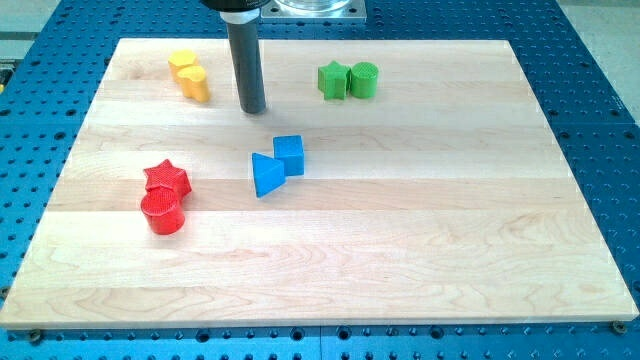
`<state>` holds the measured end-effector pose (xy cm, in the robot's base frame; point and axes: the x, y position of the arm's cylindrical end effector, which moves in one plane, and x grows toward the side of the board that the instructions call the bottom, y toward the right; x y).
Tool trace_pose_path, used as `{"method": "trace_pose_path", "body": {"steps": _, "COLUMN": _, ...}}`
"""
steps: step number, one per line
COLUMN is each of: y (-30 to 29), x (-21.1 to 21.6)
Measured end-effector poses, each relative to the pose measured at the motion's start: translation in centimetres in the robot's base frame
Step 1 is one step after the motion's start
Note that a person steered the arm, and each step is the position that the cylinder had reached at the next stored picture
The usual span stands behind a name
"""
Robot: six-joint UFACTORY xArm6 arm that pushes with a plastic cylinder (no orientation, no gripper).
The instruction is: Move the yellow hexagon into the yellow heart
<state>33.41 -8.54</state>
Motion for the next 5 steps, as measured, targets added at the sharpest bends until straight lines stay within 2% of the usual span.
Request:
{"method": "trace_pose_path", "body": {"steps": 1, "y": -0.3, "x": 0.0}}
{"method": "trace_pose_path", "body": {"steps": 3, "y": -2.4, "x": -2.8}}
{"method": "trace_pose_path", "body": {"steps": 4, "y": -2.5, "x": -8.3}}
{"method": "trace_pose_path", "body": {"steps": 5, "y": -4.4, "x": -9.7}}
